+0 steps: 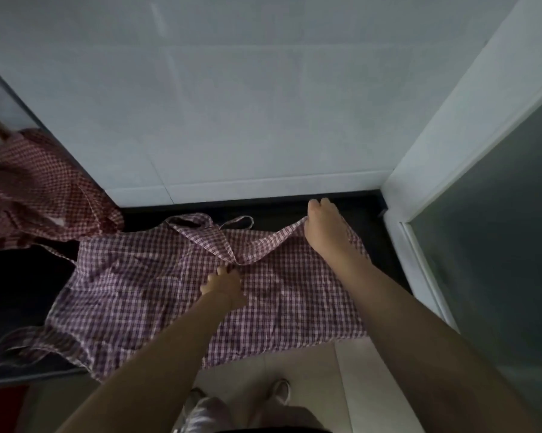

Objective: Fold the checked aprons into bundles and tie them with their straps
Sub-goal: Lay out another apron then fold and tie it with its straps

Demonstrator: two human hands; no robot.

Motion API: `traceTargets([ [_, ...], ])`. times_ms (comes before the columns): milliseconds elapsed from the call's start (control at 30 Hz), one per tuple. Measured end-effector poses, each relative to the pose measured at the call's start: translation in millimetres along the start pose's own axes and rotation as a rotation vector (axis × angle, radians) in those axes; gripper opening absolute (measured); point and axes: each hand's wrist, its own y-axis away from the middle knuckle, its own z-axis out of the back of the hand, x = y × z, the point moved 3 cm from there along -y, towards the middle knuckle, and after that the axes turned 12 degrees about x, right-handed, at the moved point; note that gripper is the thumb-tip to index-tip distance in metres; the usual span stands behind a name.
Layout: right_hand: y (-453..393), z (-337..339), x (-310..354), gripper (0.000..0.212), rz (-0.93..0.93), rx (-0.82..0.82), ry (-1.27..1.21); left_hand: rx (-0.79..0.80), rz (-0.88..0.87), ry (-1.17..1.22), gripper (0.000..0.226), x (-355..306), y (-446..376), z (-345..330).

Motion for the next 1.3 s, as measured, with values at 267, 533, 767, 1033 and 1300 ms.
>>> traceTargets([
  [267, 9.8, -23.4, -8.2, 0.047, -0.178, 0.605, 0.200, 0.170, -0.031, 0.246, 0.086, 9.6, -14.9, 8.3],
  [533, 48.0, -68.6, -47.8, 0.042, -0.270, 0.665, 0.031, -0.573, -0.033, 0.271, 0.048, -2.9, 0.6, 28.8],
  [767, 66.2, -97.4, -70.2, 0.059, -0.204, 0.517, 0.226, 0.010, -0.186, -0.240, 0.097, -20.2, -29.8, -3.8],
  [1033, 82.7, -81.6, -151.1, 0.035, -0.936, 0.361, -0.530, -0.009, -0.160, -0.201, 0.090, -10.1, -37.4, -1.7],
  [1300, 90.8, -89.5, -85.7, 0.021, -1.127, 0.489, -1.502, -0.238, -0.100, -0.164, 0.043, -10.3, -29.5, 15.2],
])
